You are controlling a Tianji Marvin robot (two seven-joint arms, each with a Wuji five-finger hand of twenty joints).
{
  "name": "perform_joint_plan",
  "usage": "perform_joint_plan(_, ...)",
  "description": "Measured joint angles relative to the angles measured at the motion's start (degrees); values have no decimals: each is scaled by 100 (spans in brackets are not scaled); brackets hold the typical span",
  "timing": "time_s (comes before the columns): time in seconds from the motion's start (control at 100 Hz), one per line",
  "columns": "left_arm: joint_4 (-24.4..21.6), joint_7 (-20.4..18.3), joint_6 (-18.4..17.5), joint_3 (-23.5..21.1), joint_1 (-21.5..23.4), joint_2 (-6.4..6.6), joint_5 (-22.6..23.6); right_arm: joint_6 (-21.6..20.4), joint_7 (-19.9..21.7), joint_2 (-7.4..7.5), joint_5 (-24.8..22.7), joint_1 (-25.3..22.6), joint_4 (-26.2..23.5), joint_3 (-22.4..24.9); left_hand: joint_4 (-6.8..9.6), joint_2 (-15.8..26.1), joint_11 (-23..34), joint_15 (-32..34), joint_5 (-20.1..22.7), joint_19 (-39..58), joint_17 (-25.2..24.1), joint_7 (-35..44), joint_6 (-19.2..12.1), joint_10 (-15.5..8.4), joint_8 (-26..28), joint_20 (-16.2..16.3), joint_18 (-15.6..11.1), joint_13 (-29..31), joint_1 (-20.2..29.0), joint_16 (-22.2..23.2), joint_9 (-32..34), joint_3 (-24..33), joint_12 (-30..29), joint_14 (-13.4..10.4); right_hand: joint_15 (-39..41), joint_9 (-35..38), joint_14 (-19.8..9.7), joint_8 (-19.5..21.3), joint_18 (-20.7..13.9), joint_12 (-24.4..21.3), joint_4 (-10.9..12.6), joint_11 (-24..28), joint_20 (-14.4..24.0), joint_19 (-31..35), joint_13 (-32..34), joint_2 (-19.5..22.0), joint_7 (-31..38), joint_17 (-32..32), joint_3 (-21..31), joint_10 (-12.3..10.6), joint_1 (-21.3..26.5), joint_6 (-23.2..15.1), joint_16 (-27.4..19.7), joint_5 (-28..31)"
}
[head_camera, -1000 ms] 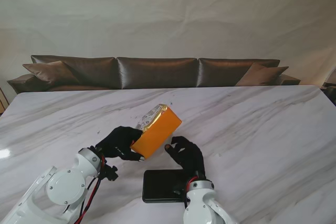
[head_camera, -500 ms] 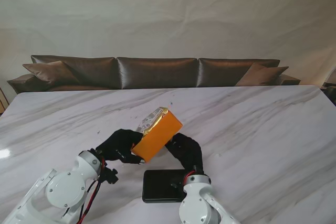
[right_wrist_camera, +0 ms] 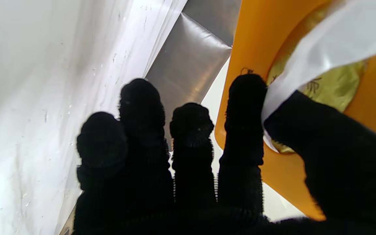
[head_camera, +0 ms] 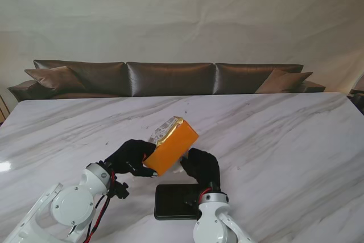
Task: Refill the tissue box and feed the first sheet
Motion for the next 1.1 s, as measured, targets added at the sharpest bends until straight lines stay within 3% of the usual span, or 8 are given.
perform_joint_plan(0.65,121,177,-54,-2,-38,-45,23,111,-35,92,-385,-297,-84,-4,0,0,0,-9,0,-58,0,-27,0,0,0,0,0,0,0,0,1,0,116,-4,1,197,-33,-18,-16,29,-32,0,-1,1,67,-177,0,34,213,-2,-53,64,-4,137)
perform_joint_plan(0.7,121,177,-54,-9,-39,-46,31,120,-45,92,-377,-317,-98,19,0,0,0,-10,0,-58,0,-27,0,0,0,0,0,0,0,0,1,0,116,-4,1,197,-33,-133,-16,14,-131,-82,-4,2,67,-177,-2,34,213,-4,-54,64,-8,137)
perform_joint_plan(0.73,121,177,-54,-10,-41,-46,41,120,-47,92,-375,-325,-103,28,0,0,0,-10,0,-58,0,-27,0,0,0,0,0,0,0,0,1,0,117,-4,1,192,-33,-337,-16,-73,-270,-168,-7,2,64,-109,-72,33,101,-5,-56,61,-10,101)
perform_joint_plan(0.77,121,179,-51,-10,-47,-46,64,119,-47,93,-373,-334,-103,37,0,0,0,-10,0,-58,0,-27,0,0,0,0,0,0,0,0,1,0,117,-4,-4,-39,-33,-512,-16,-223,-302,-409,-9,-5,-37,217,-739,-87,-411,-5,-265,162,-11,-259)
perform_joint_plan(0.81,121,182,-42,-9,-60,-46,102,119,-13,102,-364,-351,-119,56,2,0,0,-10,0,-58,0,-27,0,0,0,0,0,0,0,0,1,0,117,-4,-65,-465,8,-248,-16,-296,-33,-556,-9,-117,-275,808,-1603,-284,-1329,-5,-678,543,-11,-676)
perform_joint_plan(0.85,122,182,-31,-5,-81,-46,138,119,140,124,-330,-391,-181,106,110,0,0,-10,0,-76,0,-27,0,0,0,0,0,0,0,0,1,0,117,-4,-129,-901,41,-98,-16,-299,261,-640,-9,-217,-484,948,-2019,-449,-1816,-3,-1099,786,-11,-1068)
perform_joint_plan(0.95,157,177,3,40,-177,-42,209,144,353,185,-277,-483,-325,202,113,0,0,-10,0,-76,0,-28,0,0,0,0,0,0,0,0,1,0,117,-4,-268,-1726,74,-68,-16,-399,553,-756,-9,-350,-856,957,-2451,-695,-1839,1,-1690,1090,-11,-1918)
perform_joint_plan(1.1,287,128,82,153,-411,-32,384,518,263,223,-622,-597,-405,404,116,0,0,-10,0,-85,0,-28,0,0,0,0,0,0,0,1,1,0,117,-4,-364,-2239,93,-83,-17,-497,558,-800,-9,-443,-1107,959,-2519,-841,-1795,4,-1769,1213,-11,-2437)
